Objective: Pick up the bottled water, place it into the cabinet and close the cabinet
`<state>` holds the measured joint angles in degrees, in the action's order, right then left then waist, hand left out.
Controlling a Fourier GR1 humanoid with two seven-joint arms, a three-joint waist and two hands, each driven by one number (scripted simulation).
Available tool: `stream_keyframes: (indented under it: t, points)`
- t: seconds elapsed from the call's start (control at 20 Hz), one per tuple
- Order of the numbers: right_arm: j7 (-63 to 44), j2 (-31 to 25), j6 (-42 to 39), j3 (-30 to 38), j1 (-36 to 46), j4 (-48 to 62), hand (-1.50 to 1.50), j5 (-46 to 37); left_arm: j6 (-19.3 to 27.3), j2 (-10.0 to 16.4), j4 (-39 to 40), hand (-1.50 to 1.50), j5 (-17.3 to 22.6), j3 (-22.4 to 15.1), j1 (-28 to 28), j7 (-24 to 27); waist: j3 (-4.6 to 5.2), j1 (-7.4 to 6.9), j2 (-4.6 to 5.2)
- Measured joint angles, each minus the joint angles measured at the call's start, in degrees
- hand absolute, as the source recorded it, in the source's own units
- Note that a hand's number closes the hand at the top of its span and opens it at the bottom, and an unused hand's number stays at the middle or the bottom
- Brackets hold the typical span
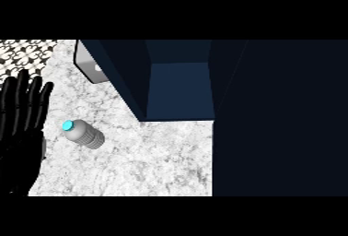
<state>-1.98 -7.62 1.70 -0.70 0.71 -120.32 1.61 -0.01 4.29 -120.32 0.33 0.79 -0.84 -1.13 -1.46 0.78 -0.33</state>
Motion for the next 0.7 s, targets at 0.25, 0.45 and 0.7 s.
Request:
stream_keyframes:
  t: [0.25, 0.45, 0.7]
  points:
    - [-0.5, -0.3, -1.1, -0.8, -5.4, -3.4, -1.5, -0.4, 4.7, -1.0, -2.0, -1.5, -4.7, 1.8, 1.6, -1.1, 1.03, -0.36, 0.12]
    - [-1.4, 0.0, -4.6, -4.1, -11.2, -5.9, -1.5, 3.2, 12.2, -2.8, -1.6, -1.5, -1.8, 4.2, 3.1, -4.1, 1.3, -0.35, 0.07]
    - [-4.5, -1.2, -8.2, -4.9, -19.7, -14.8, -1.5, 8.7, 17.8, -3.8, -4.8, -1.5, 1.2, 2.3, 7.5, -6.7, 1.41, -0.32, 0.06]
